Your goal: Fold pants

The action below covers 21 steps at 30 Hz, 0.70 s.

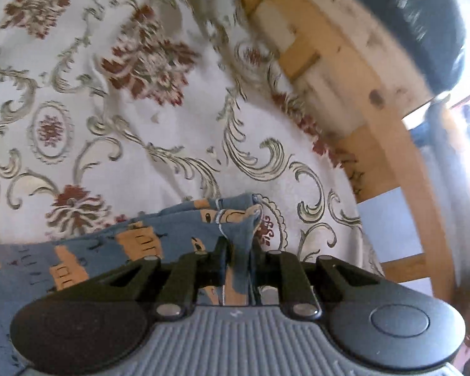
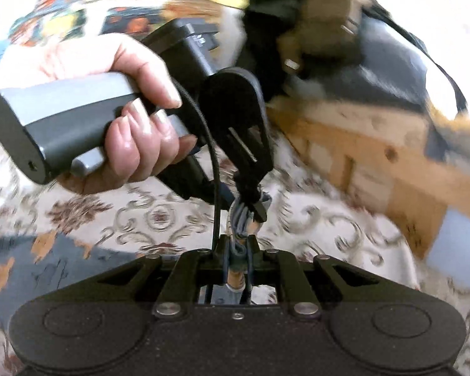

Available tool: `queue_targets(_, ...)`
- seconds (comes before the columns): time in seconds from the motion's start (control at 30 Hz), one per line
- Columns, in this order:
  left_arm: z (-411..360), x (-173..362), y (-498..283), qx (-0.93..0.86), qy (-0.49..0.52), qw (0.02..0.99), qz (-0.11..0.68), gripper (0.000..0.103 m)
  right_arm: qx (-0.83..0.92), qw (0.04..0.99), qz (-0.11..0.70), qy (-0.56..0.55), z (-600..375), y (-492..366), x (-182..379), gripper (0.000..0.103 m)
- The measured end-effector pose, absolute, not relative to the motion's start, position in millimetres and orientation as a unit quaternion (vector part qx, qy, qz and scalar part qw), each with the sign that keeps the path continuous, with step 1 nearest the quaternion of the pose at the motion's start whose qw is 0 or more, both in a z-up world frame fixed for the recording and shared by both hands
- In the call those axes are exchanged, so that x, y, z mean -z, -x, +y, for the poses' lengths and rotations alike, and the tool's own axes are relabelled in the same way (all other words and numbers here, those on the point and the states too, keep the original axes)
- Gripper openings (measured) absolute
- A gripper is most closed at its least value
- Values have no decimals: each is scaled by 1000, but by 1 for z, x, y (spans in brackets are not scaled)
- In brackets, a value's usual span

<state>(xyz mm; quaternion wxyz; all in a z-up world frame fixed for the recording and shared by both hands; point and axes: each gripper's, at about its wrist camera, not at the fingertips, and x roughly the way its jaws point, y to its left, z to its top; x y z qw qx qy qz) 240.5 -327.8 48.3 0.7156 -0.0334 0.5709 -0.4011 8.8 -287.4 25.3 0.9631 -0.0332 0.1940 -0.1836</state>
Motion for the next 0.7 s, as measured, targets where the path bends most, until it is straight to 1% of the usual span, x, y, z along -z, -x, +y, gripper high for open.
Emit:
queue_targets(0.13,-274,-45,-245,415,73,722,549,15,129,963,205,121,-242,-15,-17,11)
queue_targets(0.3,-202,-21,-257,412,119,725,539,15,63,948,233,209,-189,-29,1,11)
queue_targets(0.47,-141,19,-269,391,164,715,555,15,4,925,268,269,-148,-38,25,11)
queue_targets(0.6,-113,54,-273,382,185,705,568,15,-35,904,306,295,-131,-41,47,11)
queue_targets(0.7,-99,78,-276,373,202,704,570,18,-44,894,330,299,-125,-45,60,11)
